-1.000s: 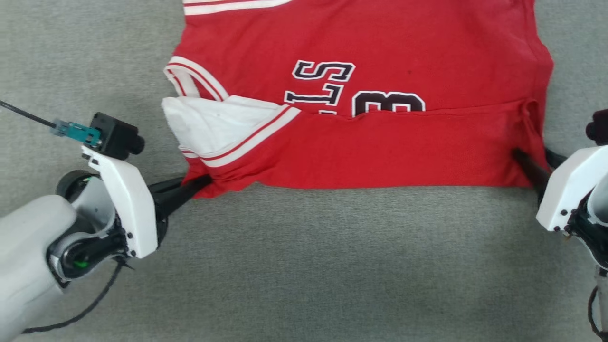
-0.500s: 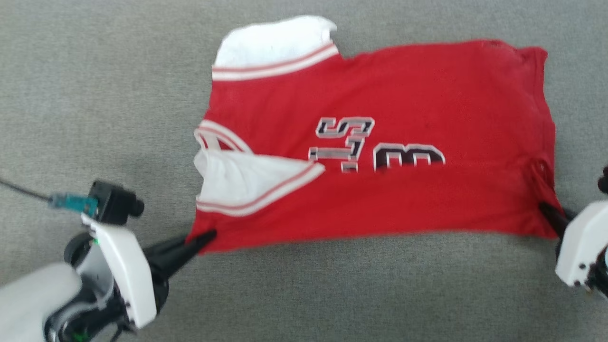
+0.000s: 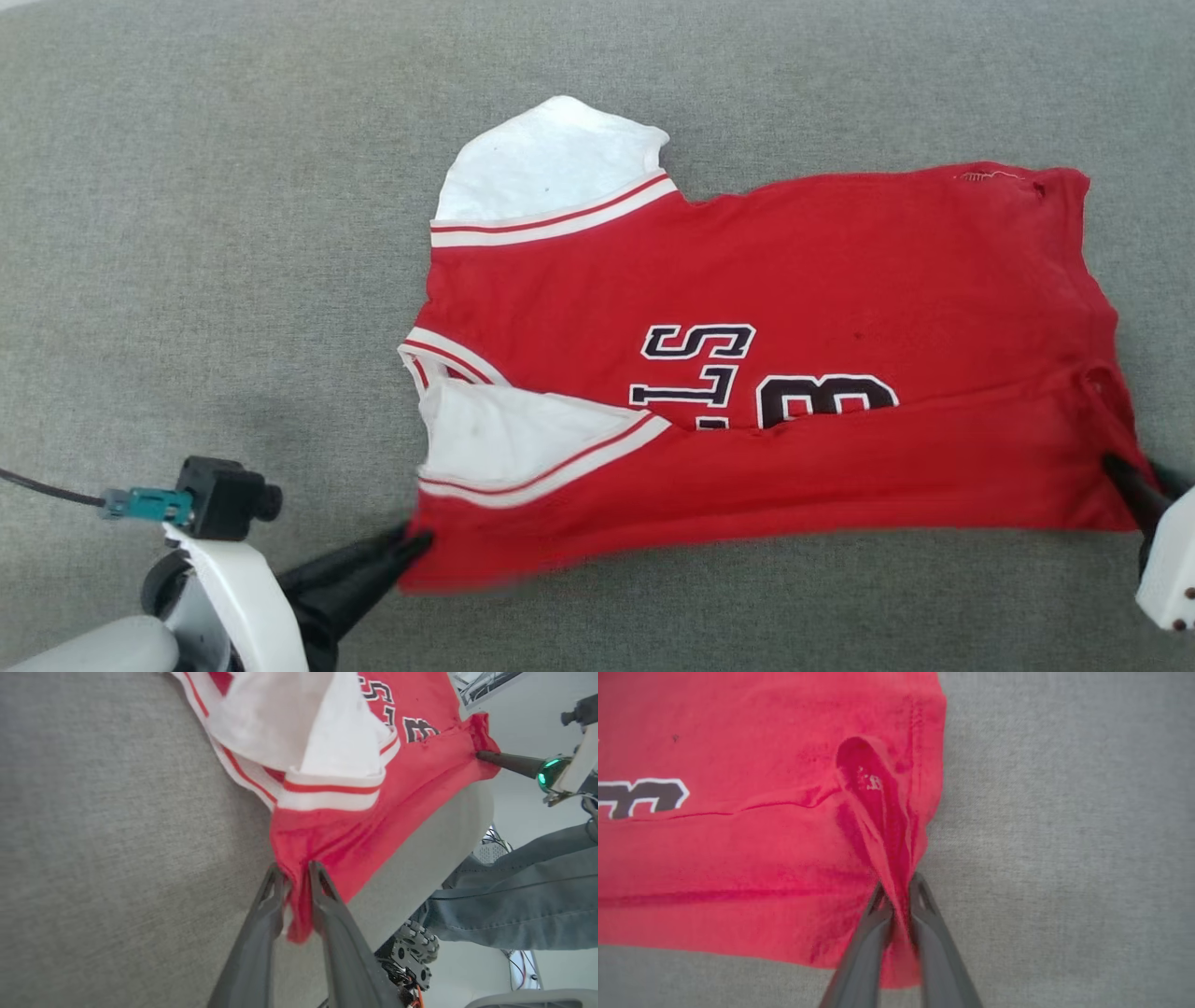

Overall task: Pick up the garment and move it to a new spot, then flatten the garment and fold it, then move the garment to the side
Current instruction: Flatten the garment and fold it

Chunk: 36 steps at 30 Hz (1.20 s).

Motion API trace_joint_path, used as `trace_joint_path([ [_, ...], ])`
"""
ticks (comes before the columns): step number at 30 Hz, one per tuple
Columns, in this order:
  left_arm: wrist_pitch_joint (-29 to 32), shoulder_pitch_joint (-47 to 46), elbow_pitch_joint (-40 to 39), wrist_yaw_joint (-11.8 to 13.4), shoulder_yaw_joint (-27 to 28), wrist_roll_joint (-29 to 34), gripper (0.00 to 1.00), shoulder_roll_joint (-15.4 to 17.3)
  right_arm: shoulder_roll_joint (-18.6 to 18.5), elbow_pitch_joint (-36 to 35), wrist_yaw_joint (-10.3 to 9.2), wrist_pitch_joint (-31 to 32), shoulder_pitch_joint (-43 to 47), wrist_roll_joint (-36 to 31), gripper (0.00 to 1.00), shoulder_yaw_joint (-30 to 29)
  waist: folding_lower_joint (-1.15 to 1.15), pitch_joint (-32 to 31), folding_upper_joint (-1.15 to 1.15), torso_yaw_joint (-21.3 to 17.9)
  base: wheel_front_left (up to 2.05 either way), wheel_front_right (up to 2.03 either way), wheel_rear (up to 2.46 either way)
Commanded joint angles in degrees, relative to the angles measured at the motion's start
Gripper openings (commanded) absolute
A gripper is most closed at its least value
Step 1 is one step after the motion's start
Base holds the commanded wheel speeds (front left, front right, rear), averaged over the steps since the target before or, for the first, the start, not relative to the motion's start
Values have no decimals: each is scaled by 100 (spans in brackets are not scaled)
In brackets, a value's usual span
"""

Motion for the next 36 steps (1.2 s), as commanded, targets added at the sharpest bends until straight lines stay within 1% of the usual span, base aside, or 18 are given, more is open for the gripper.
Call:
trace_joint_path([
  [1,-119,49,64,16,62,-21,100,49,90,-31,-4,-124,-15,-102,100,-115,0,4,0,-9,0,0,0],
  [3,-248,43,154,16,129,-74,100,98,129,-123,-3,-344,-53,-381,100,-149,0,19,0,-42,0,0,0],
  [6,-449,2,335,17,288,-52,100,238,392,-192,-3,-870,-159,-596,100,-150,0,17,0,-141,0,0,0],
  [9,-614,-88,552,25,563,-39,100,349,609,-192,-3,-1581,-301,-829,100,24,0,20,0,-310,0,0,0],
  [10,-654,-117,606,25,704,-126,100,356,676,-155,-3,-1802,-329,-935,100,127,0,26,0,-378,0,0,0],
  [12,-703,-248,779,46,1014,-20,100,415,882,-55,-3,-2270,-452,-1027,100,325,0,54,0,-535,0,0,0],
  [16,-731,-679,1214,110,1737,243,100,263,1191,143,-3,-3210,-791,-1218,100,737,0,203,0,-880,0,0,0],
  [17,-731,-679,1214,110,1737,243,100,263,1191,143,-3,-3210,-791,-1218,100,737,0,203,0,-880,0,0,0],
  [20,-729,-936,1538,95,2140,372,100,7,1344,285,-3,-3951,-995,-1315,100,1092,0,358,0,-1160,0,0,0],
  [22,-686,-1214,1782,71,2180,585,100,2,1429,415,-3,-4371,-1107,-1360,100,1280,0,474,0,-1361,0,0,0],
  [24,-444,-1507,1993,48,2186,614,100,-56,1496,561,-3,-4696,-1153,-1353,100,1417,0,594,0,-1556,0,0,0],
  [27,178,-1939,2330,23,2103,631,100,-33,1569,735,-3,-5017,-1156,-1339,100,1542,0,770,0,-1813,0,0,0],
  [29,755,-2232,2524,12,2006,558,100,-20,1607,824,-3,-5184,-1133,-1303,100,1562,0,863,0,-1948,0,0,0],
  [32,1780,-2667,2672,5,1789,470,100,43,1635,946,-3,-5338,-1109,-1224,100,1601,0,973,0,-2108,0,0,0],
  [36,2937,-3069,2799,2,1619,140,100,78,1643,1169,-3,-5456,-1194,-1013,100,1708,0,1088,0,-2271,0,0,0],
])
